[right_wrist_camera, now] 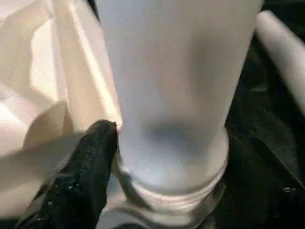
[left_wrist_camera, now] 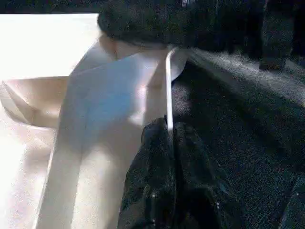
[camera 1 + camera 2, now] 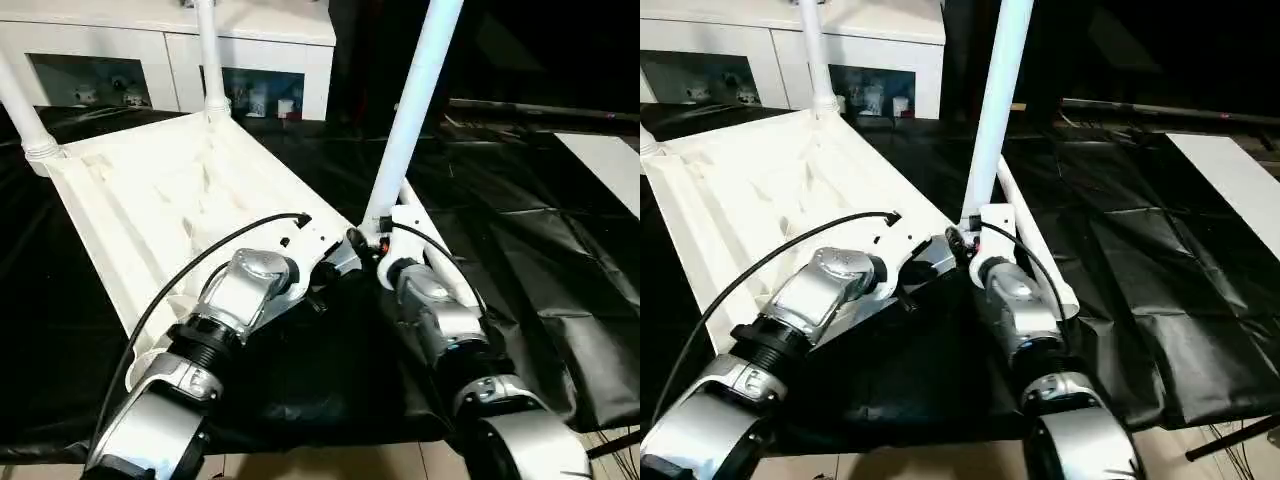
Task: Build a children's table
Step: Rotate leg to tighten
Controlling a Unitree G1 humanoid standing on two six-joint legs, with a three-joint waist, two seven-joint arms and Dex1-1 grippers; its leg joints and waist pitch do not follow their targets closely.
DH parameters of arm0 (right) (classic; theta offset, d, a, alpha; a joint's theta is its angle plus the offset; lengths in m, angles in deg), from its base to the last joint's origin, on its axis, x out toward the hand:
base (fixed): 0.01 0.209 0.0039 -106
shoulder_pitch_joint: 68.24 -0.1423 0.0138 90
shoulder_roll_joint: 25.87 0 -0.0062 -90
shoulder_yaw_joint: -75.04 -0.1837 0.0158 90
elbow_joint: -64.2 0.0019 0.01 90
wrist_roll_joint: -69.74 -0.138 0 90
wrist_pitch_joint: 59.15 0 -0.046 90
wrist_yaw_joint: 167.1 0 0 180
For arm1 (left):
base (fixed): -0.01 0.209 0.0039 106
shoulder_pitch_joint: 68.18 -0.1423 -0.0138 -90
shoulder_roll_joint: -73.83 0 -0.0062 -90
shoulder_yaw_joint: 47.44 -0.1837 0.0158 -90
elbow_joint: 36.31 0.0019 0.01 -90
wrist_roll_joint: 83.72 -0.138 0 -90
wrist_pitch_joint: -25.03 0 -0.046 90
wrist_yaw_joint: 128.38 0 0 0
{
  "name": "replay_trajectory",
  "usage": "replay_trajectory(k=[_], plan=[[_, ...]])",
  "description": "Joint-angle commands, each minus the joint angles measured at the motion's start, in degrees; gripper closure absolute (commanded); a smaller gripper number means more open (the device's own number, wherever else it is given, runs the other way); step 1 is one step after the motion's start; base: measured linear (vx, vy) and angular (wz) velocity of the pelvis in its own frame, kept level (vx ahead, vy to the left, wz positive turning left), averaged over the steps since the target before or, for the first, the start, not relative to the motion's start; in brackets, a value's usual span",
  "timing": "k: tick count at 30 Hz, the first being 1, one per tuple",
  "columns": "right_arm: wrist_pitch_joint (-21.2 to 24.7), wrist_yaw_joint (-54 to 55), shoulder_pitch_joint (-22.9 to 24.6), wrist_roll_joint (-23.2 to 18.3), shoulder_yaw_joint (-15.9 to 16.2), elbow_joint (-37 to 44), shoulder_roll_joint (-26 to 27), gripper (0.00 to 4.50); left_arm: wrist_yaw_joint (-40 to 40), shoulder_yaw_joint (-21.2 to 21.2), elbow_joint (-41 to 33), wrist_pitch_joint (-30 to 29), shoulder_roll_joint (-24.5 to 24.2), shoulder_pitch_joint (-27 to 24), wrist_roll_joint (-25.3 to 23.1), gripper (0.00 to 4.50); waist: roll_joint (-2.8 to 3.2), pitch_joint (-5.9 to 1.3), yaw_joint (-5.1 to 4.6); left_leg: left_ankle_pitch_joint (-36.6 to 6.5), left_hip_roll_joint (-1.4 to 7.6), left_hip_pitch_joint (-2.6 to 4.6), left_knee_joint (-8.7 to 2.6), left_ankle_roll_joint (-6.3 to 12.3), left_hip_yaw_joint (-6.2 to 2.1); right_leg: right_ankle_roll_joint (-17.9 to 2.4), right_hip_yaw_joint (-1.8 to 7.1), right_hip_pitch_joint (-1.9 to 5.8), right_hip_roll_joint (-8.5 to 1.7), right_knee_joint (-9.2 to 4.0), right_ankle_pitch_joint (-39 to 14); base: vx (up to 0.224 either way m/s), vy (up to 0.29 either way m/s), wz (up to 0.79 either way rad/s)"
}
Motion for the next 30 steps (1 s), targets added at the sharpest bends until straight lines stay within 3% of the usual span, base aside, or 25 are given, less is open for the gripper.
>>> replay_trajectory(k=[1, 4, 5, 6, 9, 15, 22, 23, 27, 29, 30], plan=[[0.7, -4.3, 0.7, 0.4, 1.9, 0.2, -0.6, 0.83, -3.0, -2.4, 0.8, 0.8, -0.9, -1.6, -0.4, 4.50, 0.71, -2.98, 0.24, -14.1, 0.97, -0.39, -3.73, 0.63, -0.03, -8.0, 2.40, 2.53, -2.90, -4.66, -13.2, 0.000, 0.000, 0.00], [0.4, -15.7, 2.9, 2.2, 6.4, 5.8, -6.0, 0.73, -10.9, -4.8, -4.0, 1.8, -5.3, -3.8, 0.2, 4.50, 1.20, -3.05, 0.41, -11.8, 1.11, -0.44, -3.51, 1.38, 0.04, -9.6, 2.37, 2.96, -2.93, -4.22, -8.7, 0.000, 0.000, 0.00], [0.3, -21.7, 4.5, 2.9, 8.9, 8.8, -8.8, 0.73, -13.5, -5.7, -5.7, 2.4, -7.5, -4.6, 0.0, 4.50, 1.19, -3.09, 0.41, -11.0, 1.15, -0.18, -3.31, 1.75, 0.25, -10.7, 2.46, 2.78, -2.83, -4.05, -6.7, 0.000, 0.000, 0.00], [0.3, -22.0, 4.6, 2.9, 9.1, 8.9, -8.9, 0.73, -13.6, -5.7, -5.7, 2.4, -7.6, -4.6, 0.0, 4.50, 1.11, -3.22, 0.58, -10.1, 1.17, -0.26, -3.24, 2.01, 0.14, -11.0, 2.39, 3.20, -2.80, -3.79, -5.0, 0.000, 0.000, 0.00], [0.6, -29.2, 6.7, 3.8, 12.0, 12.8, -13.2, 0.73, -18.2, -6.2, -7.6, 2.9, -10.5, -5.6, 1.0, 4.50, 1.40, -3.10, 0.86, -9.0, 1.13, -0.06, -3.12, 3.07, 0.33, -12.8, 2.40, 3.13, -2.67, -3.54, -2.0, 0.000, 0.000, 0.00], [1.1, -38.3, 8.1, 1.5, 12.3, 17.7, -17.6, 0.73, -27.2, -7.1, -11.3, 6.0, -15.6, -7.4, 3.6, 4.50, 1.38, -3.06, 1.17, -12.6, 1.35, 0.09, -3.42, 1.92, 0.21, -12.5, 2.49, 3.16, -3.02, -3.83, -7.6, 0.000, 0.000, 0.00], [2.6, -42.7, 9.4, -0.4, 12.7, 21.3, -18.8, 0.73, -31.2, -7.1, -14.0, 5.0, -18.3, -8.6, 4.5, 4.50, 1.46, -3.11, 1.49, -10.6, 1.24, 0.16, -3.28, 1.70, 0.32, -13.4, 2.50, 3.14, -2.92, -3.46, -5.4, 0.000, 0.000, 0.00], [2.6, -42.7, 9.4, -0.4, 12.7, 21.3, -18.8, 1.00, -31.2, -7.1, -14.0, 5.0, -18.3, -8.6, 4.5, 4.50, 1.46, -3.11, 1.49, -10.6, 1.24, 0.16, -3.28, 1.70, 0.32, -13.4, 2.50, 3.14, -2.92, -3.46, -5.4, 0.000, 0.000, 0.00], [2.9, -42.9, 9.6, -0.2, 12.7, 20.8, -17.7, 1.12, -31.1, -7.2, -13.8, 5.1, -18.3, -8.5, 4.5, 4.50, 1.38, -3.19, 1.53, -9.5, 1.15, 0.09, -3.14, 1.81, 0.32, -13.4, 2.50, 3.23, -2.92, -3.27, -4.3, 0.000, 0.000, 0.00], [3.3, -43.0, 9.7, -0.3, 12.5, 20.8, -17.5, 1.41, -31.3, -7.3, -14.0, 5.0, -18.4, -8.6, 4.6, 4.50, 1.78, -3.21, 1.53, -9.3, 1.15, 0.18, -3.09, 1.63, 0.31, -13.6, 2.48, 3.19, -2.86, -3.18, -3.5, 0.000, 0.000, 0.00], [3.4, -43.0, 9.7, -0.3, 12.5, 20.9, -17.5, 1.48, -31.3, -7.3, -14.1, 4.9, -18.5, -8.7, 4.7, 4.50, 1.68, -3.23, 1.50, -9.4, 1.12, 0.20, -3.07, 1.64, 0.35, -13.6, 2.49, 3.21, -2.83, -3.22, -3.2, 0.000, 0.000, 0.00]])
